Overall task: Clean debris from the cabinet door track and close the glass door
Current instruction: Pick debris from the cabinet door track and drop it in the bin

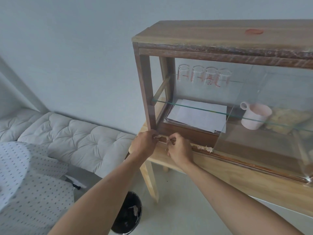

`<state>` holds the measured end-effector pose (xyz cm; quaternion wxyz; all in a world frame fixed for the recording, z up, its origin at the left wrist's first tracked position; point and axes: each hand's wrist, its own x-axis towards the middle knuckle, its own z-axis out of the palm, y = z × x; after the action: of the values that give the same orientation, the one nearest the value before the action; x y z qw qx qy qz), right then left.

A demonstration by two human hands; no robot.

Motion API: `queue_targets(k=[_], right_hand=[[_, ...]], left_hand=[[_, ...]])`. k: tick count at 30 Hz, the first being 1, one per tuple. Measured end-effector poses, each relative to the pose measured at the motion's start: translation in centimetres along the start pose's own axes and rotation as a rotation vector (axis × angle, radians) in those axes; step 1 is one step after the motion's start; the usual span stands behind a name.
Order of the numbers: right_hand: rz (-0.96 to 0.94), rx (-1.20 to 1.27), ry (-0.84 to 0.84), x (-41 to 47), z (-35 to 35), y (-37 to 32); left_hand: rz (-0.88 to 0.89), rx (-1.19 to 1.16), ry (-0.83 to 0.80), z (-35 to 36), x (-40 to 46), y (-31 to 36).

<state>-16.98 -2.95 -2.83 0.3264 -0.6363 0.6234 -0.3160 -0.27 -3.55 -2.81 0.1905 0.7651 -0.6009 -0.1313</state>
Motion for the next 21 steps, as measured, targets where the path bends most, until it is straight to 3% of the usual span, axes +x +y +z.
queue_targets(k=[10, 21], right_hand=[[0.01, 0.121, 0.068, -1.3, 0.6, 0.3], [-0.041, 0.123, -0.022, -4.4, 4.6, -1.6]], left_hand=[[0.062, -0.066, 0.061, -0.6, -1.4, -0.9], [-0.03, -0.171, 0.007, -3.7, -4.6, -6.7]])
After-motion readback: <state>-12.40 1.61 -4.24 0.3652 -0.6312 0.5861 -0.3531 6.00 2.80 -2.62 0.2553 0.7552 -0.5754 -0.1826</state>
